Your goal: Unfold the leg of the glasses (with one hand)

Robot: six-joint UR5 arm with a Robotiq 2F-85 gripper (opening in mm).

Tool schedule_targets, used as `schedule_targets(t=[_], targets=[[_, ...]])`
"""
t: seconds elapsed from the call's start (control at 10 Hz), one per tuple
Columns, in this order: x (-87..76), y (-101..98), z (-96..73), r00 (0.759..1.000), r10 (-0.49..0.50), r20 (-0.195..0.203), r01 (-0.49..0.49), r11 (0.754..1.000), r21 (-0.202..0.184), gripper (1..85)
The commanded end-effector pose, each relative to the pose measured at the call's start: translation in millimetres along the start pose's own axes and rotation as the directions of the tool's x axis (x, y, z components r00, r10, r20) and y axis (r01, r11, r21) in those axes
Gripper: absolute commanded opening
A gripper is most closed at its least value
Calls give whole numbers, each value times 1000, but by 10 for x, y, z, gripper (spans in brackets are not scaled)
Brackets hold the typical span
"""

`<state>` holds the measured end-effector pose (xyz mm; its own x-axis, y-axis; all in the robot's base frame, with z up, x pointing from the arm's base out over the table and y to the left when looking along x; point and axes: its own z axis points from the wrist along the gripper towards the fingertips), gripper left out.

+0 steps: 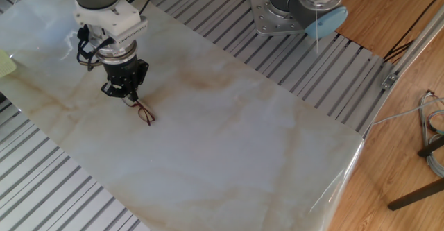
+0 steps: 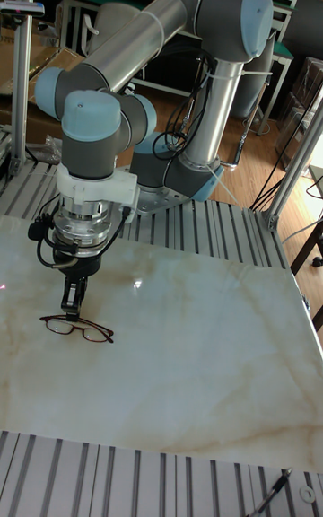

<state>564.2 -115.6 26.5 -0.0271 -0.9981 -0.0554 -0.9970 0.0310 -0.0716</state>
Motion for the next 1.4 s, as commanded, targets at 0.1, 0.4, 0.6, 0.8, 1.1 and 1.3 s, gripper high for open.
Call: schedule_targets(t=[0.1,0.4,0.6,0.8,1.1,1.3], targets=[[15,-4,-68,1000,14,-14,-14,1000,-3,30],[4,4,-116,999,19,-26,-20,1000,-15,13],[13,8,-164,999,21,-44,-22,1000,-20,13],[42,24,-197,998,26,-64,-28,999,-28,13],[72,28,-232,996,32,-89,-35,999,-35,13],[73,35,-259,995,37,-96,-41,998,-37,13]])
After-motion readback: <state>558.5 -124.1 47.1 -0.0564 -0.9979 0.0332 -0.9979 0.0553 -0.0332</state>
